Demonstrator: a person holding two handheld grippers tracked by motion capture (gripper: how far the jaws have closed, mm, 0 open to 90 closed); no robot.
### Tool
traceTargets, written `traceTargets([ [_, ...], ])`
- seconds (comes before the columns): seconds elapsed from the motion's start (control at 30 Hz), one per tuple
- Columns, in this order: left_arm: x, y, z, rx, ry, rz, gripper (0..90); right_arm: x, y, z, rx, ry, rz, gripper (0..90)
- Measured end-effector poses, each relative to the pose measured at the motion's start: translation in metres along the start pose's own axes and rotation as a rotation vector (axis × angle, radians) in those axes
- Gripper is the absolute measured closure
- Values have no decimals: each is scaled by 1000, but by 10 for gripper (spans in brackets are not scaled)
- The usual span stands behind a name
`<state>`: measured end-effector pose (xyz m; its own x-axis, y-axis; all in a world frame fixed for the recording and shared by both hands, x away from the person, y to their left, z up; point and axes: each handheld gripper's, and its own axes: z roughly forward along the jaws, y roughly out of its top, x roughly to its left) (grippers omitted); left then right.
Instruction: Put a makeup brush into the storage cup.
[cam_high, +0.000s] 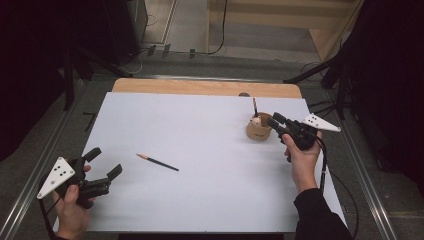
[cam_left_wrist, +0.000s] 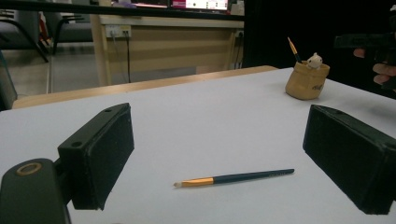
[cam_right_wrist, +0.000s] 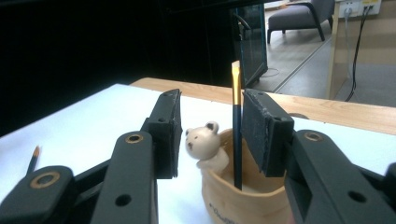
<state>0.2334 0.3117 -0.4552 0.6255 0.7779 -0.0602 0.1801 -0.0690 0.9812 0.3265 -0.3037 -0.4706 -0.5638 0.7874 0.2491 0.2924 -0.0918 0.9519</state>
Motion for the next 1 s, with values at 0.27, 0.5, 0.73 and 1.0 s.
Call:
traceTargets([
  [0.27, 0, 0, 0, 0, -1, -1, 94, 15, 3, -19, 16, -75, 45, 229],
  [0.5, -1, 0, 0, 1, 1, 0, 93, 21, -4, -37, 27, -77, 21, 22],
  [0.73, -1, -1, 0, 2, 4, 0, 94, 27, -12, -53, 28, -86, -9, 0],
  [1.0, 0, -1, 0, 2, 11, 0, 94, 37, -17, -69, 17, -96, -47, 0],
])
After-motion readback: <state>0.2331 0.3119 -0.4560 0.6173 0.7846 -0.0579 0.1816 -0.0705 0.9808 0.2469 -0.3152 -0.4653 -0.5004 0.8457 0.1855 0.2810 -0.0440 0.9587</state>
